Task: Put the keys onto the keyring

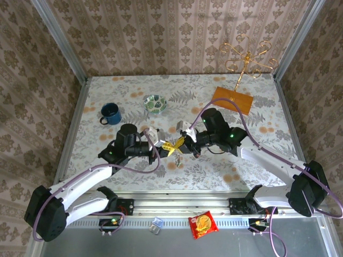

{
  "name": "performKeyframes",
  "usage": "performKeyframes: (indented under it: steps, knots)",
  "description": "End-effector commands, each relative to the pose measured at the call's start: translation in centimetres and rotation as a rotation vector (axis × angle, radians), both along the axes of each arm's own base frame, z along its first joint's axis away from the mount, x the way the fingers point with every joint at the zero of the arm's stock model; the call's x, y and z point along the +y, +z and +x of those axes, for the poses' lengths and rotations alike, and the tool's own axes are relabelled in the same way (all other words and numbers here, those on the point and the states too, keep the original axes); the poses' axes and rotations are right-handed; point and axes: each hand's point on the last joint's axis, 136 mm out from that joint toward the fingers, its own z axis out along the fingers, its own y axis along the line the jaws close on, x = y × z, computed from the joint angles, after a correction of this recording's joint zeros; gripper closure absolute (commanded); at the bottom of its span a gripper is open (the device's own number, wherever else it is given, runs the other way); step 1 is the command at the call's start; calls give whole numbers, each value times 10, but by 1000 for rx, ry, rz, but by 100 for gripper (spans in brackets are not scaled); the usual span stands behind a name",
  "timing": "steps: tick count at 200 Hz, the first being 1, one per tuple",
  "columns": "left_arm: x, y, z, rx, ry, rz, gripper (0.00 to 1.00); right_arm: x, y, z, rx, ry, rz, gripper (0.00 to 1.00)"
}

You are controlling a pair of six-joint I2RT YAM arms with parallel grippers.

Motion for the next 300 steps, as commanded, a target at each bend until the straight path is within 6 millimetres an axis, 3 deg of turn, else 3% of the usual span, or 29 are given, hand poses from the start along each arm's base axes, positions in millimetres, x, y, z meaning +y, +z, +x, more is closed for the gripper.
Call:
performKeyframes:
  steps: [1,16,38,51,65,97,119,140,171,205,244,300]
  knots:
    - [-1,12,0,-20,6,-52,100,10,25,4,-54,-3,50,91]
    - [2,12,12,16,98,-56,100,-1,23,25,-88,-147,5,60]
    - [18,2,52,152,423,5,100,-30,17,59,-177,-399,-62,47]
    - [32,-2,68,249,607,60,100,-41,16,61,-228,-443,-66,47]
    - [40,4,74,325,730,73,100,-39,19,45,-223,-389,-21,51]
    - [47,21,80,489,947,29,100,-9,25,-6,-204,-211,71,66]
    - [55,20,82,699,1089,-30,100,9,15,-19,-187,-170,108,74]
    - [57,12,78,872,1166,-35,100,20,6,-13,-193,-189,177,77]
    - [50,21,77,965,1192,-18,100,36,-1,3,-249,-197,174,83]
    - [36,17,68,1141,1203,31,100,42,-2,31,-356,-291,213,80]
    - [29,20,61,1239,1209,62,100,32,-13,52,-487,-396,183,74]
    - [26,17,56,1348,1245,59,100,28,-24,51,-550,-396,197,72]
